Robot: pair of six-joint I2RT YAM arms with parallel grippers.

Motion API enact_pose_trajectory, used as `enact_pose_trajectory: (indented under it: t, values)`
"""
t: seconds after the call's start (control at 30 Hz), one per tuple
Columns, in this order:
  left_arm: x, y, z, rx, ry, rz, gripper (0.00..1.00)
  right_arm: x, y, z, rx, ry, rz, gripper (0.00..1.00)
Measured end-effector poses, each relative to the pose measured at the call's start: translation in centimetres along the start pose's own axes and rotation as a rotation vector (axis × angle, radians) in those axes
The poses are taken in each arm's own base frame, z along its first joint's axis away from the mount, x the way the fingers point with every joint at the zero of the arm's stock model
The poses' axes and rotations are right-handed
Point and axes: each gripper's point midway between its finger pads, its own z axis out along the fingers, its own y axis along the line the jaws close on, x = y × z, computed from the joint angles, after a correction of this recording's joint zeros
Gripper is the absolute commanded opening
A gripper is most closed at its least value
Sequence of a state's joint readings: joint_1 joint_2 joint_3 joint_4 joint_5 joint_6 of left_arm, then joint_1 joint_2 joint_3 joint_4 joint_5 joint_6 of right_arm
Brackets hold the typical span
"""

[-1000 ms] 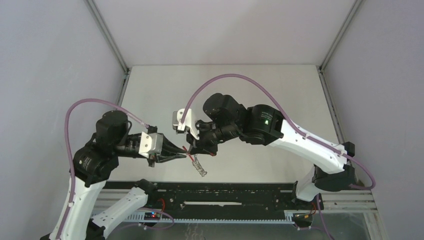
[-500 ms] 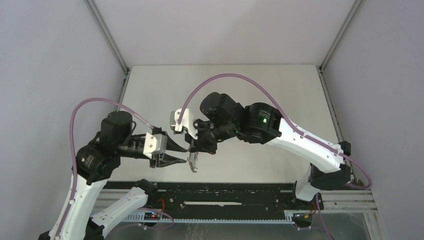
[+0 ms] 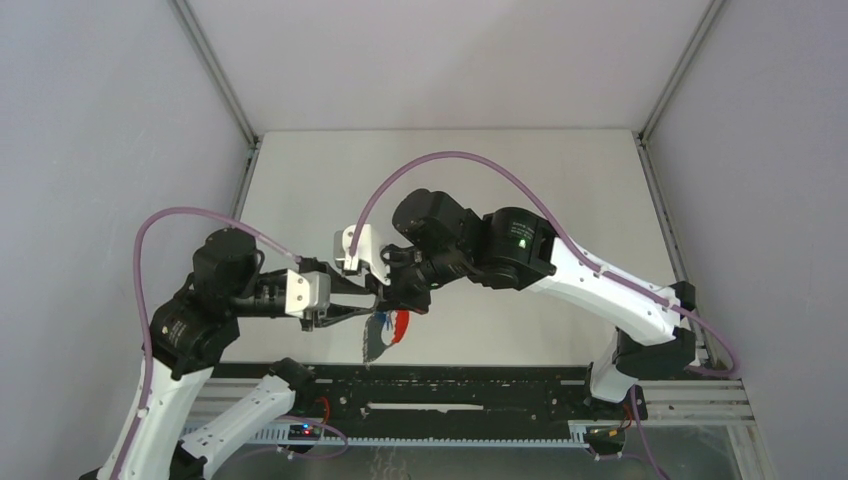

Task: Put the keys on the keyring

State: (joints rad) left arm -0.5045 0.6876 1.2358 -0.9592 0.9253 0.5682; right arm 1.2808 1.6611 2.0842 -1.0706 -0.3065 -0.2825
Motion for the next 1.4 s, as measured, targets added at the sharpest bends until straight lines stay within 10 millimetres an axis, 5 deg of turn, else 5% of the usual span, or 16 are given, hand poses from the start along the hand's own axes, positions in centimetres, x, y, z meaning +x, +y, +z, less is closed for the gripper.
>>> enact_pose_trajectory:
  t: [0.2,0.5,0.7,0.83,0.93,1.0,1.17,1.4]
  values:
    - [0.7,-0.4,0.1,0.028,0.025,0.006,0.28,-0.3,0.1,-0.1,-0.007,-0.004,-0.002,0.00]
    - [1.8,-1.0,0.3,0.069,0.059,-0.013,0.01,-0.3,0.1,0.5,-0.014,0.007,-0.003,0.00]
    - [1.8,-1.0,0.3,0.070,0.062,-0.012,0.00,-0.2,0.1,0.5,-0.015,0.009,-0.002,0.01]
    - [1.8,-1.0,0.3,0.064,0.060,-0.004,0.00,-0.3,-0.2,0.4,-0.012,0.004,0.014,0.25]
    - [1.6,-0.8,0.1,0.045,0.058,0.005,0.00,-0.6,-0.7,0.4,-0.004,-0.032,0.052,0.54]
    - [1.0,-0.7,0.0,0.030,0.036,0.016,0.00,-0.2,-1.1,0.0,0.009,-0.065,0.093,0.62]
    - [-0.6,-0.6,-0.2,-0.032,-0.069,0.044,0.00,1.3,-1.9,-2.3,0.041,-0.191,0.208,0.64]
    - [-3.4,-0.4,-0.1,-0.043,-0.190,-0.002,0.00,-0.4,-1.6,-6.7,0.042,-0.471,0.273,0.59]
